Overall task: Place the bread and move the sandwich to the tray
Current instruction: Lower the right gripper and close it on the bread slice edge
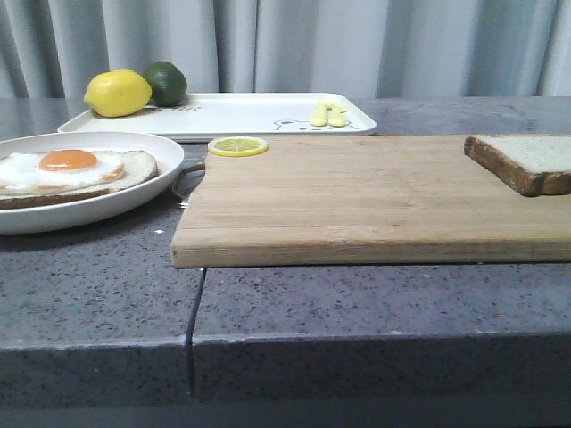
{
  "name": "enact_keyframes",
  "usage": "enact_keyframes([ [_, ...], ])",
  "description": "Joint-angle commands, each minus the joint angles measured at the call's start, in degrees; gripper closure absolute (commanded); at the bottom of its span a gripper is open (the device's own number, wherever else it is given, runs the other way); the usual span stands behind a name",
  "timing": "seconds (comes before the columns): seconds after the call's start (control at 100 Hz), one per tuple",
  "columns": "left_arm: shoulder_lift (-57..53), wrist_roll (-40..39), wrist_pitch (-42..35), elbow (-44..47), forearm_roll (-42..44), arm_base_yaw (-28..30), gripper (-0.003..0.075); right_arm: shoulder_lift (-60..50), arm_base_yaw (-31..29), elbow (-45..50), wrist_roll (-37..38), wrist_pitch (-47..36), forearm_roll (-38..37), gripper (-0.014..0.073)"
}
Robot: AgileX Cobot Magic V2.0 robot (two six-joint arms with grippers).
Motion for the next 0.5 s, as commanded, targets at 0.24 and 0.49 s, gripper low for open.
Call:
enact_keyframes([
  [0.24, 0.5, -0.1, -4.0, -2.0, -0.7, -0.1, 0.0210, 5.4, -6.0, -1.9, -5.3, 4.9, 8.3, 0.0134],
  [0.49, 0.5, -0.1, -4.0, -2.0, -0.7, -0.1, 0.0253, 11.4, -6.2, -1.9, -7.4, 6.6, 10.9, 0.0134],
])
